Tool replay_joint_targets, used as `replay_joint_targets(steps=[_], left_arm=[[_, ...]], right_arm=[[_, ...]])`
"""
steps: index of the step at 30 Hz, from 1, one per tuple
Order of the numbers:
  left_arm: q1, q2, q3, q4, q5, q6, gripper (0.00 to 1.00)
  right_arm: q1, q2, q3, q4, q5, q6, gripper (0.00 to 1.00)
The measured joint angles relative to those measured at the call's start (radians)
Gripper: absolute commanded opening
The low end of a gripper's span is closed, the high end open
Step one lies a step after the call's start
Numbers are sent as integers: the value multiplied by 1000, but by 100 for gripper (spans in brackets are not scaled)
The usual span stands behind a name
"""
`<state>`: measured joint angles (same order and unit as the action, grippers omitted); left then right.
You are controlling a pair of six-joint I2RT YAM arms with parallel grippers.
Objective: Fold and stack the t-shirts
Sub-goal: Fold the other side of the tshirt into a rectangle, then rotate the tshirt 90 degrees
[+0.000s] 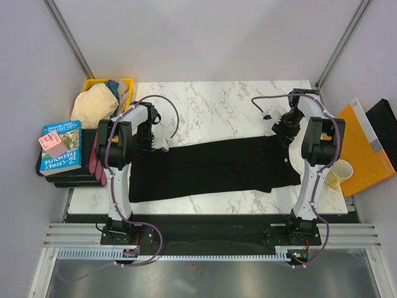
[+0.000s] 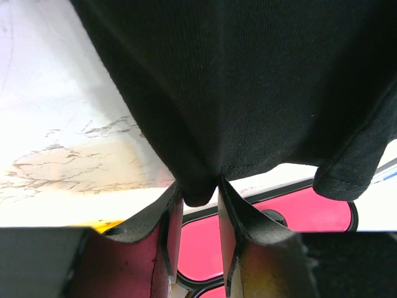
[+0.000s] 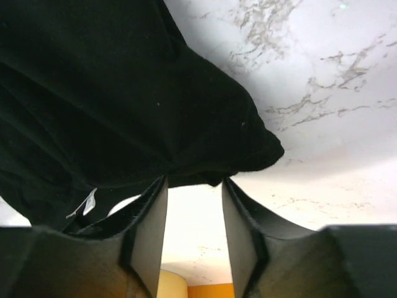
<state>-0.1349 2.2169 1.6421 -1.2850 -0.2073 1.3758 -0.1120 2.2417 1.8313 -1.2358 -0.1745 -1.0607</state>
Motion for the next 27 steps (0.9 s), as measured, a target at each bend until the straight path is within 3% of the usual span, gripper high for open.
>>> replay_joint_targets(steps=[6, 13, 14, 16, 27], left_arm=[[0, 8, 13, -10, 0, 0, 40], [-1, 10, 62, -18, 43, -2, 63], [-3, 8, 68, -17, 54, -3, 64], [-9, -2, 70, -19, 75, -3, 63], [-46, -69, 72, -39, 293, -2, 57]], right_arm=[[-3, -4, 79, -18, -13, -1, 49], [14, -21, 224, -29, -62, 8, 42], [22, -26, 230, -30, -68, 8, 34], [47, -34, 234, -32, -83, 12, 27], [169, -34, 216, -35, -124, 22, 26]])
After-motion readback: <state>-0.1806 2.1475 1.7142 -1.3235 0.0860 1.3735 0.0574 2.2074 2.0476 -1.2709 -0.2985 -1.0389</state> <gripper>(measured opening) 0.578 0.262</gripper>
